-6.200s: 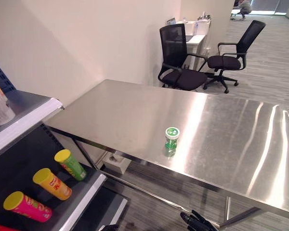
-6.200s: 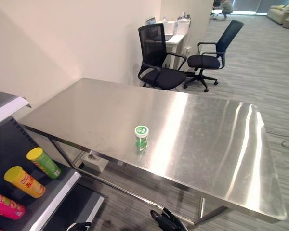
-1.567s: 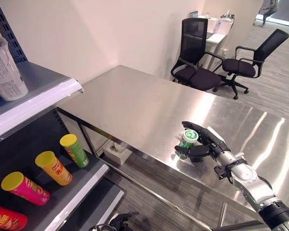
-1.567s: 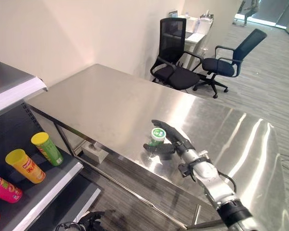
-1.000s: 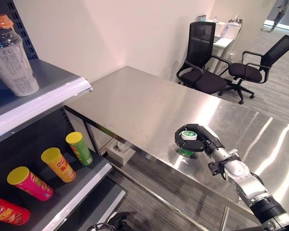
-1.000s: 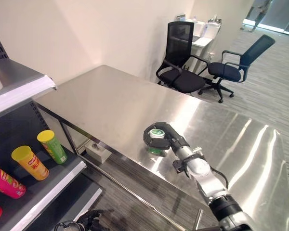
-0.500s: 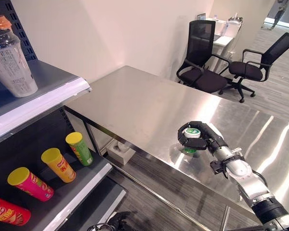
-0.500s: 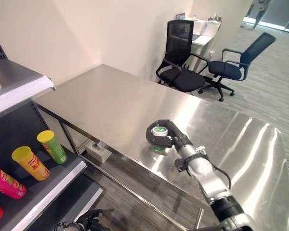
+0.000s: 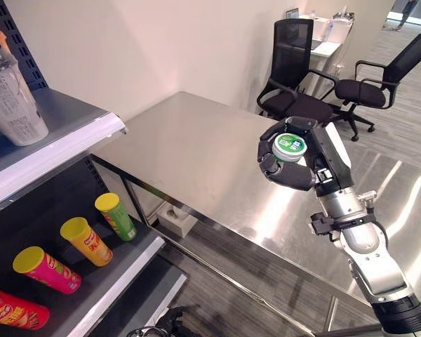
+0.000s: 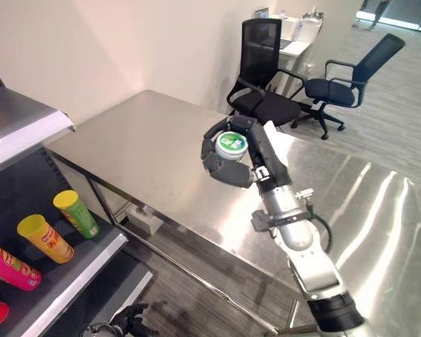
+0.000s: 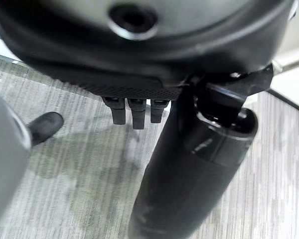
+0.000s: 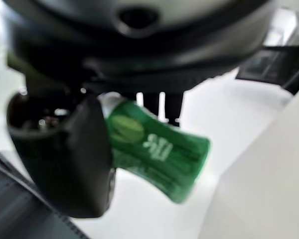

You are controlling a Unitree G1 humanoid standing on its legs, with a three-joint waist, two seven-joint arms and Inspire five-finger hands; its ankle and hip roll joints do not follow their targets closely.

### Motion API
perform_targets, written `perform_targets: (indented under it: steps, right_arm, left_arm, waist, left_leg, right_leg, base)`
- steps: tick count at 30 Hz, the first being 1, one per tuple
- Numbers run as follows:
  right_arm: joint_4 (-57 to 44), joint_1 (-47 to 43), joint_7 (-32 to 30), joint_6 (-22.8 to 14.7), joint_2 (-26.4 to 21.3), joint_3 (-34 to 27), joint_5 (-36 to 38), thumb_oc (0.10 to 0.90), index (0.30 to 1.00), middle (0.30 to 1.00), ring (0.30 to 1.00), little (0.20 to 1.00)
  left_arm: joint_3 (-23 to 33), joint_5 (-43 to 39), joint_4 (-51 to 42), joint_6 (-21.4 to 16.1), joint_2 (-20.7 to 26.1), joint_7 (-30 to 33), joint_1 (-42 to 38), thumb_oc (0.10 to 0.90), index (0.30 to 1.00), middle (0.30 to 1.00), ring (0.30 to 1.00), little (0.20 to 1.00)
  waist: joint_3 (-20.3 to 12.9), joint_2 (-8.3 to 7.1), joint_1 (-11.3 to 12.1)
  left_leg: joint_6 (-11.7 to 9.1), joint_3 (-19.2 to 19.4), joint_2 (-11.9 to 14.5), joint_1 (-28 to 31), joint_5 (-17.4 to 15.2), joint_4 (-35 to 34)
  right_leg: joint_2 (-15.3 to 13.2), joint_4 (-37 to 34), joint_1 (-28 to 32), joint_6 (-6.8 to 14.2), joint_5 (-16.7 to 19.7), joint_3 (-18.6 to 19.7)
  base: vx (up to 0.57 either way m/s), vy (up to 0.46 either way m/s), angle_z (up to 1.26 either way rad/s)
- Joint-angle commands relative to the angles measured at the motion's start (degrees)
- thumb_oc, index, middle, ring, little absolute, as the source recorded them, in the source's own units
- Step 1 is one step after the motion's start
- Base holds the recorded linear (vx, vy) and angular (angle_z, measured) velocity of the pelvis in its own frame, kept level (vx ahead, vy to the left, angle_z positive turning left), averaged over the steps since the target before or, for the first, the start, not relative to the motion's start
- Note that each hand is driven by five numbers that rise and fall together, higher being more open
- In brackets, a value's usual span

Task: Put the goods on the table back onto the shelves and tidy them up.

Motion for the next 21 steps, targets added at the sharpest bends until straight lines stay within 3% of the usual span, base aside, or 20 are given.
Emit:
perform_targets:
  steps: [1, 3, 5, 7, 8, 10, 13, 16, 17, 18, 21]
  right_arm:
    - [-8.9, -6.1, 0.3, -5.0, -0.6, -5.5, -2.5, 0.400, 0.300, 0.300, 0.300, 0.300]
    - [-9.7, -5.0, 0.5, -5.4, -0.7, -7.2, -3.2, 0.400, 0.300, 0.300, 0.300, 0.300]
    - [-9.2, -3.8, -0.3, -5.7, 0.9, -11.0, -3.0, 0.400, 0.300, 0.300, 0.300, 0.300]
    - [-8.8, -3.2, -0.6, -5.7, 1.5, -12.1, -3.1, 0.400, 0.300, 0.300, 0.300, 0.300]
    - [-8.3, -2.5, -0.8, -5.6, 1.9, -12.6, -2.9, 0.400, 0.300, 0.300, 0.300, 0.300]
    - [-7.3, -1.3, -0.9, -5.2, 2.6, -13.2, -2.8, 0.400, 0.300, 0.300, 0.300, 0.300]
    - [-5.9, 0.0, -0.8, -4.7, 3.6, -14.0, -2.7, 0.400, 0.300, 0.300, 0.300, 0.300]
    - [-4.6, 0.4, -1.2, -4.5, 3.5, -14.3, -3.2, 0.400, 0.300, 0.300, 0.300, 0.300]
    - [-4.0, 1.2, -0.8, -3.9, 2.6, -14.8, -3.7, 0.400, 0.300, 0.300, 0.300, 0.300]
    - [-4.0, 1.2, -0.8, -3.9, 2.6, -14.8, -3.7, 0.400, 0.300, 0.300, 0.300, 0.300]
    - [-3.0, 1.7, -1.3, -3.5, 1.7, -16.1, -4.3, 0.400, 0.300, 0.300, 0.300, 0.300]
  left_arm:
    - [2.4, -0.7, 3.2, -2.3, 3.5, 1.6, -1.0, 0.800, 0.900, 0.900, 0.900, 0.900]
    - [2.9, -0.6, 2.6, -2.4, 3.7, 1.5, -0.5, 0.800, 0.900, 0.900, 0.900, 0.900]
    - [2.4, 0.1, 0.9, -2.3, 3.3, 0.9, 0.7, 0.800, 0.900, 0.900, 0.900, 0.900]
    - [2.8, -0.1, 1.1, -2.3, 2.9, 0.9, 1.2, 0.800, 0.900, 0.900, 0.900, 0.900]
    - [4.0, -1.3, 0.9, -2.0, 2.6, 0.6, 1.9, 0.800, 0.900, 0.900, 0.900, 0.900]
    - [8.8, -3.4, 1.4, -1.9, 1.6, 0.9, 4.0, 0.800, 0.900, 0.900, 0.900, 0.900]
    - [11.2, -3.3, 2.6, -2.3, 1.4, 1.5, 6.0, 0.800, 0.900, 0.900, 0.900, 0.900]
    - [10.7, -2.5, 3.1, -2.2, 1.1, 1.6, 5.9, 0.800, 0.900, 0.900, 0.900, 0.900]
    - [9.6, -0.9, 3.3, -2.1, 1.1, 1.4, 5.6, 0.800, 0.900, 0.900, 0.900, 0.900]
    - [9.6, -0.9, 3.3, -2.1, 1.0, 1.4, 5.6, 0.800, 0.900, 0.900, 0.900, 0.900]
    - [6.1, 1.8, 3.1, -2.0, 1.1, 1.1, 4.3, 0.800, 0.900, 0.900, 0.900, 0.900]
  waist:
    - [-2.2, -6.23, 1.4]
    - [-1.9, -6.39, 1.4]
    - [-0.6, -6.03, 2.0]
    - [-0.3, -5.97, 2.0]
    - [0.0, -6.11, 2.0]
    - [-0.1, -6.21, 1.2]
    - [-1.4, -6.43, 0.1]
    - [-2.7, -5.93, -2.2]
    - [-3.6, -4.88, -3.9]
    - [-3.3, -4.83, -3.9]
    - [-3.1, -3.20, -6.4]
  left_leg:
    - [0.3, -4.5, 2.0, -1.0, 0.8, -0.4]
    - [0.0, -5.7, 2.8, -2.3, 1.6, 0.3]
    - [-1.6, -8.2, 4.1, -6.9, 4.7, 2.7]
    - [-1.9, -8.5, 4.3, -8.4, 5.7, 2.8]
    - [-2.1, -7.3, 4.6, -10.3, 7.0, 3.5]
    - [-1.4, -0.9, 6.0, -10.8, 6.6, 5.6]
    - [-1.0, 3.6, 6.7, -7.5, 3.2, 8.5]
    - [-1.2, 7.6, 9.4, -0.9, 1.5, 8.5]
    - [-1.7, 9.4, 11.1, 3.8, 2.7, 7.7]
    - [-1.8, 9.4, 11.1, 4.2, 2.7, 7.5]
    - [-3.0, 9.9, 14.9, 8.6, 6.9, 7.5]
  right_leg:
    - [3.8, -5.2, 4.9, -4.6, 3.9, 0.0]
    - [4.5, -6.6, 5.9, -5.0, 3.7, -0.5]
    - [6.3, -9.2, 8.5, -6.4, 3.1, -4.0]
    - [6.6, -9.9, 9.1, -6.5, 3.2, -5.2]
    - [6.7, -10.5, 9.8, -6.7, 3.6, -6.4]
    - [6.4, -11.2, 9.6, -6.5, 4.7, -8.5]
    - [5.4, -11.8, 8.4, -6.4, 6.4, -9.7]
    - [4.2, -11.6, 6.7, -5.9, 7.5, -12.4]
    - [3.3, -10.8, 5.2, -5.3, 8.0, -13.7]
    - [3.4, -10.7, 5.5, -5.3, 7.9, -13.7]
    - [1.3, -8.4, 3.2, -4.4, 8.2, -15.6]
  base:
    - [-0.06, -0.202, 0.61]
    - [-0.08, -0.203, 0.55]
    - [-0.21, -0.242, 1.15]
    - [-0.16, -0.088, 1.17]
    - [-0.17, -0.026, 0.96]
    - [-0.23, 0.003, 0.81]
    - [-0.14, 0.081, 0.32]
    - [-0.09, 0.226, 0.17]
    - [-0.03, 0.278, 0.57]
    - [-0.03, 0.335, 0.58]
    - [-0.07, 0.427, 0.76]
